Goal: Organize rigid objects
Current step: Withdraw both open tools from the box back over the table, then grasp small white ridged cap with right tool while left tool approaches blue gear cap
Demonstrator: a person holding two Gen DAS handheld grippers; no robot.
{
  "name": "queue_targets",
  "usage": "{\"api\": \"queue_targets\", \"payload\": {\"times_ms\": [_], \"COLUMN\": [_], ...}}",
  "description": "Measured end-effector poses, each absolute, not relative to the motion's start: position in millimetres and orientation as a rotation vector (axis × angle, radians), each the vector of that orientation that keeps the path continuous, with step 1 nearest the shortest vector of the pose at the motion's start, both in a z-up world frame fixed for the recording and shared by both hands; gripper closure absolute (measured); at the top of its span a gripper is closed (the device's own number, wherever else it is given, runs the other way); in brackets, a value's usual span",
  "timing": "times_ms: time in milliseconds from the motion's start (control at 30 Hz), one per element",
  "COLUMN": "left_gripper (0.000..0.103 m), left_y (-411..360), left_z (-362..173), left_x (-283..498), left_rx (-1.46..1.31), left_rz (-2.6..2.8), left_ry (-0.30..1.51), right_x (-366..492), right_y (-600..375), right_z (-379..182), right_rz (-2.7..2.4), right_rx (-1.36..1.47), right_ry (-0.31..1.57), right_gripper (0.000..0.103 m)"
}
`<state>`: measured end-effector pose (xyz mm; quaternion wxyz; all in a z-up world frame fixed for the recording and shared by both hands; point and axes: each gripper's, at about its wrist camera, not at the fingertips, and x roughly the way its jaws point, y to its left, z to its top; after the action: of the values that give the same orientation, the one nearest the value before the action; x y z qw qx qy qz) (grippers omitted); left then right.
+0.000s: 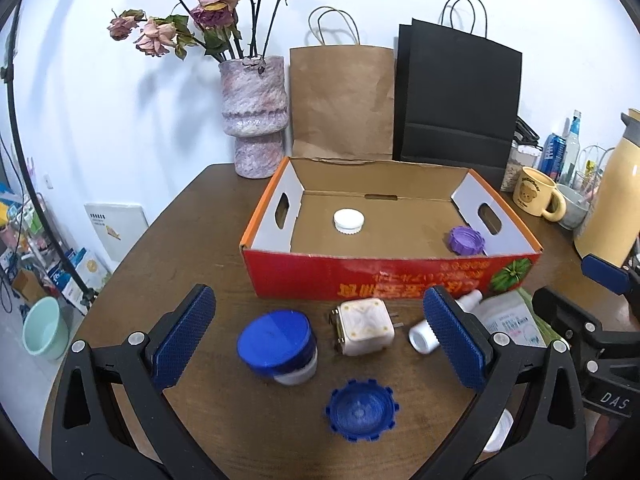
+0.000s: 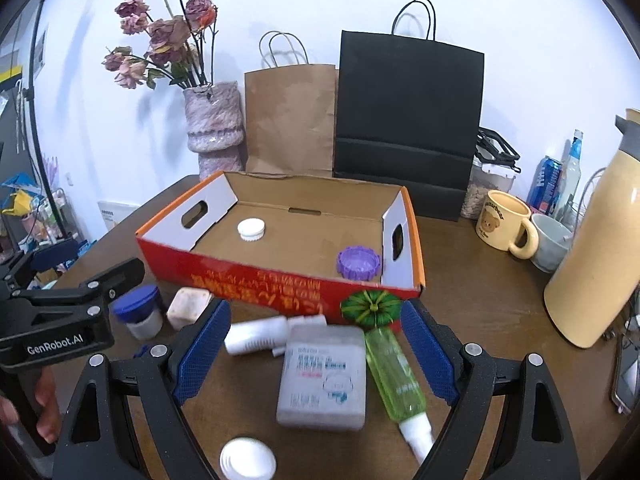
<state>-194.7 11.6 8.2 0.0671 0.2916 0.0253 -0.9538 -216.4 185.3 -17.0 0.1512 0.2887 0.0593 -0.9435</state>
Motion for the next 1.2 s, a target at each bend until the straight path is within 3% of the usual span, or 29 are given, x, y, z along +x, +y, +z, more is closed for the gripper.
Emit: {"api": "queue_targets", "payload": {"times_ms": [933,1200], "left_gripper": [0.000,0.000], "left_y": [15,10], "left_z": [-30,-38], "left_x": [-123,-114], "left_rx": [0.952,0.971], "left_rz": [-2.879,-2.878], "left_ry": [-0.001,0.013], "right_x": [-148,-147], "right_y": [213,196], "right_z": [-58,-81], "right_rz": [-2.672,-2.590], "right_rx": [0.940,1.025], "right_ry": [0.186,0.265], "right_gripper": [0.012,0.012]}}
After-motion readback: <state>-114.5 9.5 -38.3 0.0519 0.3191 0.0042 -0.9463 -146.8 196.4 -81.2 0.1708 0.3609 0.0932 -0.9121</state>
